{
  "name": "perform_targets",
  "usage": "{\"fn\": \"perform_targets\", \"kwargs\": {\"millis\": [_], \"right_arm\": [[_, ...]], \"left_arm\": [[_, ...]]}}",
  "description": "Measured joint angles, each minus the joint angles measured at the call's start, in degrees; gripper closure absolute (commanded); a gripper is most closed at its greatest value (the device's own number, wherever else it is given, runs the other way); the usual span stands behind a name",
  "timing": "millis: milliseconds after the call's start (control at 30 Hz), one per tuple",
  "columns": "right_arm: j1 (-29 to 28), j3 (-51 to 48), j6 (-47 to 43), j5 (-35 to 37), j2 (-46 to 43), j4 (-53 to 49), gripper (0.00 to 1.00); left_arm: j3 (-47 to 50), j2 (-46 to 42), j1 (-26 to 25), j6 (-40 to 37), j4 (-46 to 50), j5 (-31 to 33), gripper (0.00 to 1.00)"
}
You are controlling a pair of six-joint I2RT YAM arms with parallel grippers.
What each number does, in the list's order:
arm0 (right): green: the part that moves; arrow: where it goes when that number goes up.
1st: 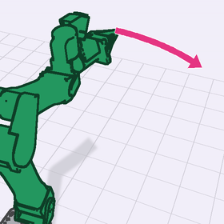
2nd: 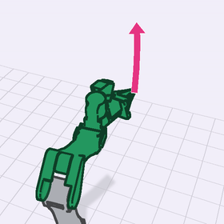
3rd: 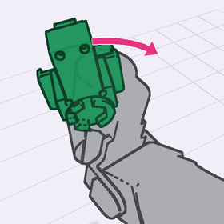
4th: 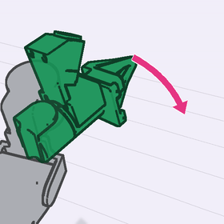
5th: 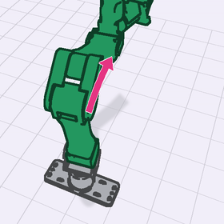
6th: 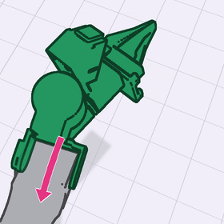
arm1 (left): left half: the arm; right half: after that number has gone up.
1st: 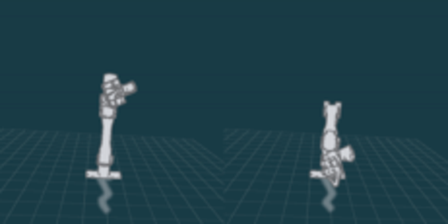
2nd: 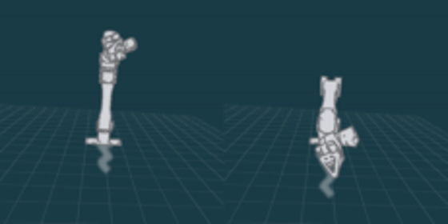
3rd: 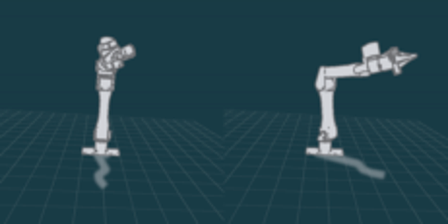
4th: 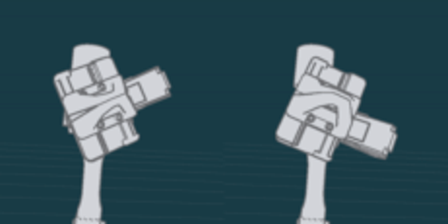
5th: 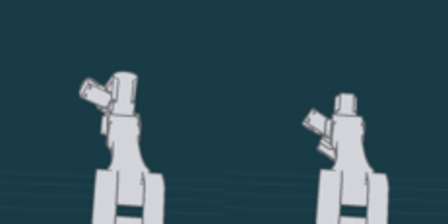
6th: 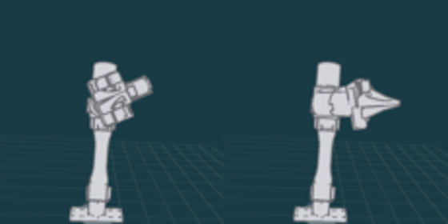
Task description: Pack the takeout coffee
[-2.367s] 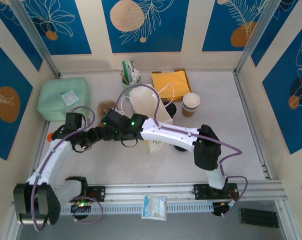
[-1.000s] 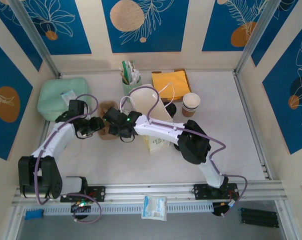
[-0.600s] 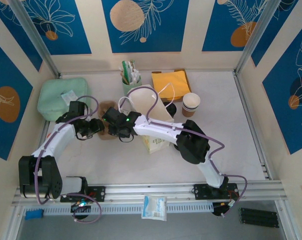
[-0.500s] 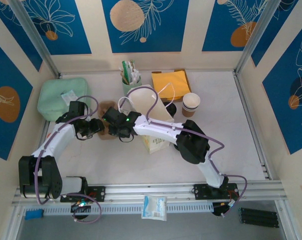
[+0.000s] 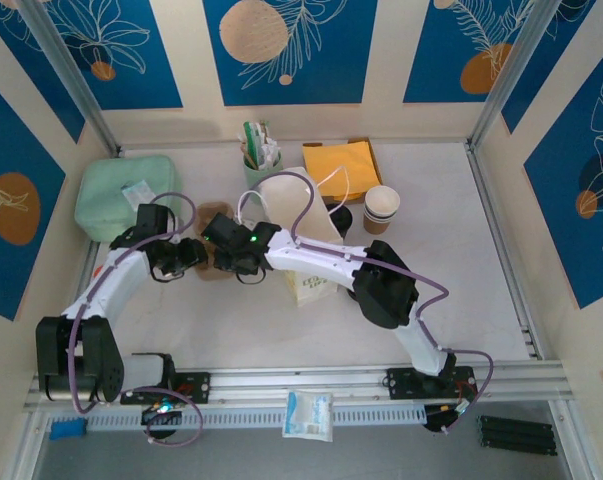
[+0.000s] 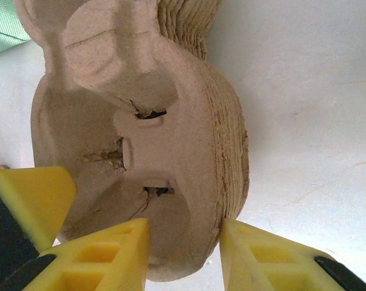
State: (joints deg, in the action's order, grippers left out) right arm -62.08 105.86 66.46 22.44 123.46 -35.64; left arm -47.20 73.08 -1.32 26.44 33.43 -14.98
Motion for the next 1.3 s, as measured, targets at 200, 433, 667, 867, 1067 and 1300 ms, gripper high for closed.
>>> {"fn": "perform_targets", "kwargs": {"millis": [200, 433, 667, 867, 1067, 1300], "right_arm": [[-0.11, 0.0, -0.24, -0.07, 0.0, 0.04, 0.58], [-0.2, 0.13, -0.44, -0.63, 0.17, 0.31, 0.57], [-0.2, 0.35, -0.9, -1.68, 0.24, 0.52, 0.53], [-0.2, 0.92, -1.62, -1.9, 0.31, 0.48, 0.44], [-0.15, 0.92, -1.46, -0.66, 0.31, 0.33, 0.4], [0.76, 0.92, -1.27, -0.33, 0.31, 0.35, 0.47]], "left_arm": [[0.48, -1.09, 0.02, 0.0, 0.0, -0.02, 0.58], [2.8, -5.07, 0.02, 0.04, 0.48, -0.02, 0.58], [6.54, -10.64, 0.02, 0.52, 1.51, -0.02, 0.58], [8.15, -12.46, 0.02, 1.25, 2.16, 0.02, 0.52], [4.44, -9.4, 0.07, 0.44, 4.0, 1.4, 0.45], [-3.39, 0.35, 0.09, -1.44, 4.04, 2.84, 0.38]]}}
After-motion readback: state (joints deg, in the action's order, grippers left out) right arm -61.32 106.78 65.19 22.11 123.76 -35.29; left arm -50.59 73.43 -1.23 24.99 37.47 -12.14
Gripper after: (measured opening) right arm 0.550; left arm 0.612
